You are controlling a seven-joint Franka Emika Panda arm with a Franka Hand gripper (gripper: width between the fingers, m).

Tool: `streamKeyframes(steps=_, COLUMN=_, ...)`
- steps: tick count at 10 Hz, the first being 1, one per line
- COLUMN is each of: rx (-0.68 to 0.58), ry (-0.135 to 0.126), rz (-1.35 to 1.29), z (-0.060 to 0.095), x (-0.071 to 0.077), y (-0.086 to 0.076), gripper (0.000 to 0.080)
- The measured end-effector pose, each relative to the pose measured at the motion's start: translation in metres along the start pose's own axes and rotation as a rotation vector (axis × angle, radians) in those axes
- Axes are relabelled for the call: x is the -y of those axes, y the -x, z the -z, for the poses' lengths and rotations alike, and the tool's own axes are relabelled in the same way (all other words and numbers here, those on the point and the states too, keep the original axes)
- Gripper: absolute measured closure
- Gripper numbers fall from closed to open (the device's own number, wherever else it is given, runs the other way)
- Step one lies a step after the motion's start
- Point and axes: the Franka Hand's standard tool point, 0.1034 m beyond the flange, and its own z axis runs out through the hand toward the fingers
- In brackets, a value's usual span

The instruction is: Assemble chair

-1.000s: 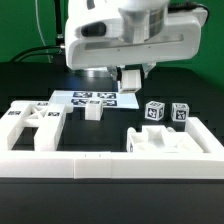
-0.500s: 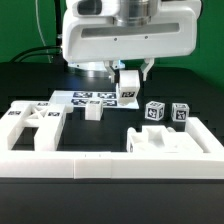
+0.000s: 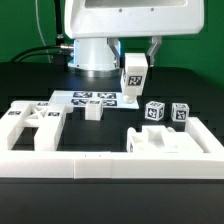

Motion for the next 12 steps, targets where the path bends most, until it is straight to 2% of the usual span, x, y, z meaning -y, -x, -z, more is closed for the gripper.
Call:
streamKeyframes(steps=2, rx=-0.16, ry=0.025, rz=0.004, z=-0.001, x=-0.002, y=-0.007, gripper=0.0512)
streamKeyframes(steps=4, rx=-0.295, ry=0.035, rz=0.031, z=0.006, x=0.013, y=-0.025, gripper=0.0512)
streamKeyframes(steps=8, rx=-0.29, ry=0.039, rz=0.066, z=0.001, x=0.013, y=-0.023, gripper=0.0512)
streamKeyframes(steps=9, rx=-0.286, ry=0.031, rz=0.062, z=-0.004, x=0.02, y=-0.023, gripper=0.0512)
streamKeyframes(steps=10, rx=-0.287, ry=0.019, rz=0.058, z=-0.01, x=0.03, y=-0.029, gripper=0.0512)
streamKeyframes(steps=12, rx=-0.306, ry=0.008, rz=0.064, z=-0.013, x=0.039, y=-0.044, gripper=0.0512)
